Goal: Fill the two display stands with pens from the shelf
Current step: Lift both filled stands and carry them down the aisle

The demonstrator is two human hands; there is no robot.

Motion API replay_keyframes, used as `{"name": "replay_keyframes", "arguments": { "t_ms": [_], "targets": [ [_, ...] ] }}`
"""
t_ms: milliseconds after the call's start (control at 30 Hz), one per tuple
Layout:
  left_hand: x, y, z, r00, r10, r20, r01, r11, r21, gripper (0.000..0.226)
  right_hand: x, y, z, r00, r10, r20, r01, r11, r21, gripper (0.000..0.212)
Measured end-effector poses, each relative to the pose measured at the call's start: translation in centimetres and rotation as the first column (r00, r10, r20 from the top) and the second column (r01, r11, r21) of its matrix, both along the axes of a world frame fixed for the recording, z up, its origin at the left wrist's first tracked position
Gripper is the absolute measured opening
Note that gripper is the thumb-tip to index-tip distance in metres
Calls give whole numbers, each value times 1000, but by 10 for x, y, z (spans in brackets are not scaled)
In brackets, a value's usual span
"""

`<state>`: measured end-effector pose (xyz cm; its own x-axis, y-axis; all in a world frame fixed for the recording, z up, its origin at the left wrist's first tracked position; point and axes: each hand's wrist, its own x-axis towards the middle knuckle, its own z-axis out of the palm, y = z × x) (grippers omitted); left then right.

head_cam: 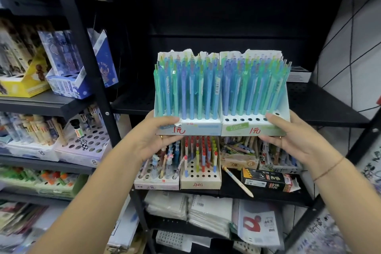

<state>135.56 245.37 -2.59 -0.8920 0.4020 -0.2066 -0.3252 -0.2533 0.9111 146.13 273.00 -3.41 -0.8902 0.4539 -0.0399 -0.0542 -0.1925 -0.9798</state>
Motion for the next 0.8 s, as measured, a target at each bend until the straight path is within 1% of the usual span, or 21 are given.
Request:
{"name": "replay_keyframes", "arguments": {
  "t_ms": [233, 433, 500, 633, 733, 800],
  "targets": [
    [40, -48, -30, 996, 43, -76, -44, 999, -5, 41, 39, -45, -20, 999, 22, -44, -20, 999, 38, 30],
    [77, -126, -72, 990, 131, -60, -132, 991, -7, 50, 54, -117, -56, 995, 100, 23, -101, 994, 38, 45],
    [89, -161, -88, 982, 177, -60, -178, 984, -24, 62, 54, -150, -68, 988, 151, 34, -151, 988, 11, 52],
    [119, -239, -115, 954, 299, -37, -300, 953, -46, 67, 50, -224, -92, 958, 275, 81, -276, 961, 11, 59],
    [140, -295, -134, 935, 356, -12, -355, 930, -93, 87, 44, -277, -111, 920, 372, 123, -374, 927, -4, 75],
    [155, -336, -146, 911, 413, -9, -410, 903, -126, 86, 38, -316, -123, 893, 428, 142, -429, 903, -20, 72]
  ]
}}
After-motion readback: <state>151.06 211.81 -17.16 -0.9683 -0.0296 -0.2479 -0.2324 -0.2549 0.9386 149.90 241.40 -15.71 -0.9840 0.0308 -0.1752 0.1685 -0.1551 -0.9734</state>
